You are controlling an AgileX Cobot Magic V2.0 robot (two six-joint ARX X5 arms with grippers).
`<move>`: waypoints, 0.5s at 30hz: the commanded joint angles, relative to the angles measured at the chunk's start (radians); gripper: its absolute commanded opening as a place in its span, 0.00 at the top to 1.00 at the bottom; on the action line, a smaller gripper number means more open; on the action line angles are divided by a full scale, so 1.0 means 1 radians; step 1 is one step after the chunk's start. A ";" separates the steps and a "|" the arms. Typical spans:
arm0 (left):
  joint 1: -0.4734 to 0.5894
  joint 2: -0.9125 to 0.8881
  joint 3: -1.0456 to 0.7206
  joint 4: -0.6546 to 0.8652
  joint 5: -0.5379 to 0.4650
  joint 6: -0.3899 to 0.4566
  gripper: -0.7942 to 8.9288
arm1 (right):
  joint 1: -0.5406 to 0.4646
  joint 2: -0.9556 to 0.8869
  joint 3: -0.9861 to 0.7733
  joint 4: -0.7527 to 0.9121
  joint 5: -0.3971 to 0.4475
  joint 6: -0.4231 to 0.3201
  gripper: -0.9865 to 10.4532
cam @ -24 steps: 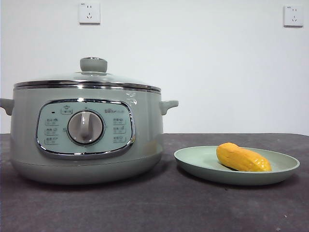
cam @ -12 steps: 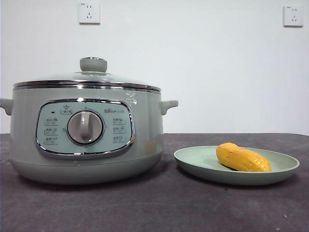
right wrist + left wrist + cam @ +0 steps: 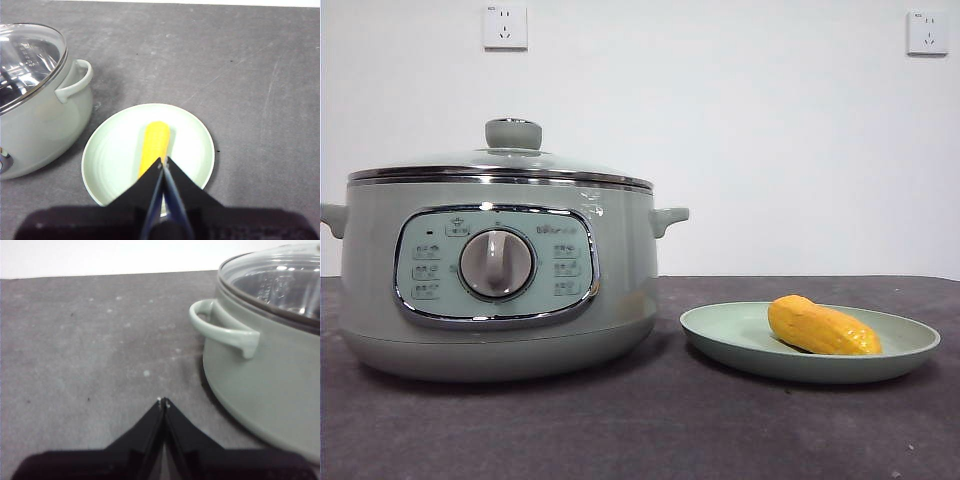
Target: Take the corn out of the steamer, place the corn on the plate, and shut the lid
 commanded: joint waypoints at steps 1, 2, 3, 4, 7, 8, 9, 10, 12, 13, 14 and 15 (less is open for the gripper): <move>0.010 -0.016 -0.019 0.012 -0.003 -0.025 0.92 | 0.001 -0.002 -0.008 0.002 0.003 0.010 0.91; 0.011 -0.016 -0.019 0.012 -0.003 -0.034 0.92 | 0.001 -0.002 -0.008 0.002 0.003 0.010 0.91; 0.011 -0.016 -0.019 0.014 -0.003 -0.034 0.92 | 0.001 -0.002 -0.008 0.002 0.003 0.010 0.91; 0.011 -0.016 -0.019 0.014 -0.003 -0.034 0.92 | 0.001 -0.002 -0.008 0.002 0.003 0.010 0.91; 0.011 -0.016 -0.019 0.013 -0.007 -0.034 0.92 | 0.001 -0.002 -0.008 0.002 0.003 0.010 0.91; 0.011 -0.016 -0.019 0.013 -0.007 -0.034 0.92 | 0.001 -0.002 -0.008 0.002 0.003 0.010 0.91; 0.011 -0.016 -0.019 0.014 -0.007 -0.034 0.92 | 0.001 -0.002 -0.008 0.002 0.003 0.010 0.91; 0.011 -0.016 -0.019 0.014 -0.007 -0.034 0.92 | 0.001 -0.002 -0.008 0.002 0.003 0.010 0.91; 0.011 -0.016 -0.019 0.014 -0.007 -0.034 0.92 | 0.001 -0.002 -0.008 0.002 0.003 0.010 0.91; 0.011 -0.016 -0.019 0.014 -0.007 -0.034 0.92 | 0.001 -0.002 -0.008 0.002 0.003 0.010 0.91; 0.011 -0.016 -0.019 0.014 -0.007 -0.034 0.92 | 0.001 -0.002 -0.008 0.002 0.003 0.010 0.91; 0.011 -0.016 -0.019 0.014 -0.007 -0.034 0.92 | 0.001 -0.002 -0.008 0.002 0.003 0.010 0.91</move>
